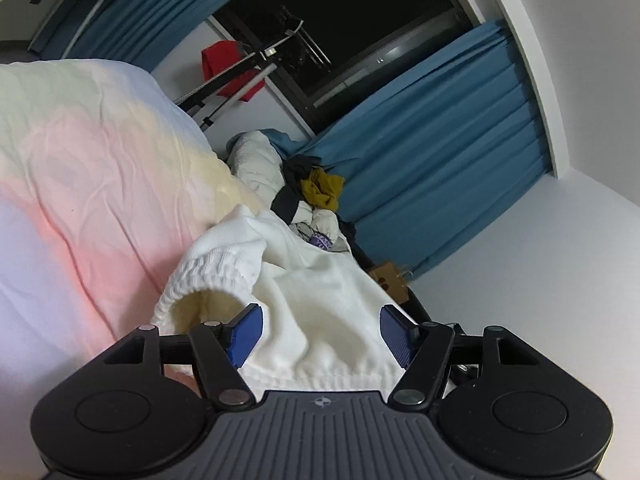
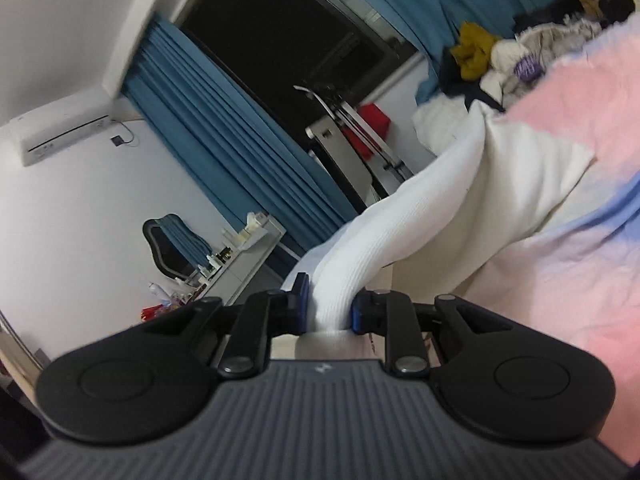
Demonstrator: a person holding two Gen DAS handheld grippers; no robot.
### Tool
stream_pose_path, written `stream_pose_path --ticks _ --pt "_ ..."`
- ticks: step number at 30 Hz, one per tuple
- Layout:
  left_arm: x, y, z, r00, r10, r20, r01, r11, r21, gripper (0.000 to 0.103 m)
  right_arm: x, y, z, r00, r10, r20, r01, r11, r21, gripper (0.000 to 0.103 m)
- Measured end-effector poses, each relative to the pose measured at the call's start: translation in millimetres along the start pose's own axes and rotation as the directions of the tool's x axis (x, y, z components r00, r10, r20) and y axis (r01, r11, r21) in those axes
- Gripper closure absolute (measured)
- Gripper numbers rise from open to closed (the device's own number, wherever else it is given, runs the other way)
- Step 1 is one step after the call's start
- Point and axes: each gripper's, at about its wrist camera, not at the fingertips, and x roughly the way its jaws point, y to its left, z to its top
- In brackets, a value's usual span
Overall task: Fold clothes
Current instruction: 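Lift the cuff with the left gripper while the right gripper grasps the other leg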
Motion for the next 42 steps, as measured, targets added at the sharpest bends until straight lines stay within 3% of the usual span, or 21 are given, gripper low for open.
stream_pose_path --ticks 4,9,15,16,19,22,24,29,34,38,42 --pt "3 10 -3 0.998 0.035 -0.052 -0.037 0.999 -0.034 0.034 -16 -3 -14 0.995 -0.096 -0.03 0.098 0.994 0.055 0.08" --pt "22 28 -9 0.987 0.108 -0.119 -0.116 0.991 -0.061 0.031 -16 -30 -43 0.961 -0.216 -0.172 0.243 0.957 0.156 0.081" --pt "59 39 -2 0.971 0.217 -0.105 -0.221 0.975 -0.027 0.032 -17 -29 -52 0.97 -0.201 -0.14 0.216 0.971 0.103 0.081" --pt "66 41 0 0.967 0.236 -0.1 -0.239 0.971 -0.02 0.035 -15 -29 -55 0.969 -0.204 -0.138 0.218 0.971 0.095 0.081" --pt "84 45 6 0.955 0.286 -0.084 -0.287 0.958 -0.002 0.066 -8 -39 -64 0.966 -0.214 -0.149 0.231 0.966 0.115 0.081" --pt "94 48 22 0.957 0.285 -0.059 -0.287 0.958 -0.014 0.082 -4 -46 -72 0.954 -0.255 -0.16 0.272 0.958 0.095 0.082" --pt "96 46 37 0.96 0.275 -0.055 -0.277 0.961 -0.025 0.088 -4 -42 -74 0.957 -0.242 -0.157 0.258 0.962 0.09 0.082" --pt "70 19 97 0.97 0.238 0.055 -0.239 0.971 0.025 0.093 -1 -11 -85 0.97 -0.164 -0.178 0.182 0.979 0.09 0.082" --pt "43 -17 193 0.972 0.199 0.125 -0.216 0.966 0.141 0.094 29 46 -106 0.983 0.028 -0.182 0.001 0.988 0.156 0.086" --pt "29 -41 264 0.956 0.232 0.179 -0.272 0.929 0.249 0.094 82 106 -132 0.962 0.198 -0.186 -0.161 0.968 0.193 0.088" --pt "41 -21 322 0.908 0.353 0.224 -0.412 0.847 0.335 0.094 151 150 -162 0.922 0.318 -0.221 -0.269 0.936 0.225 0.089"
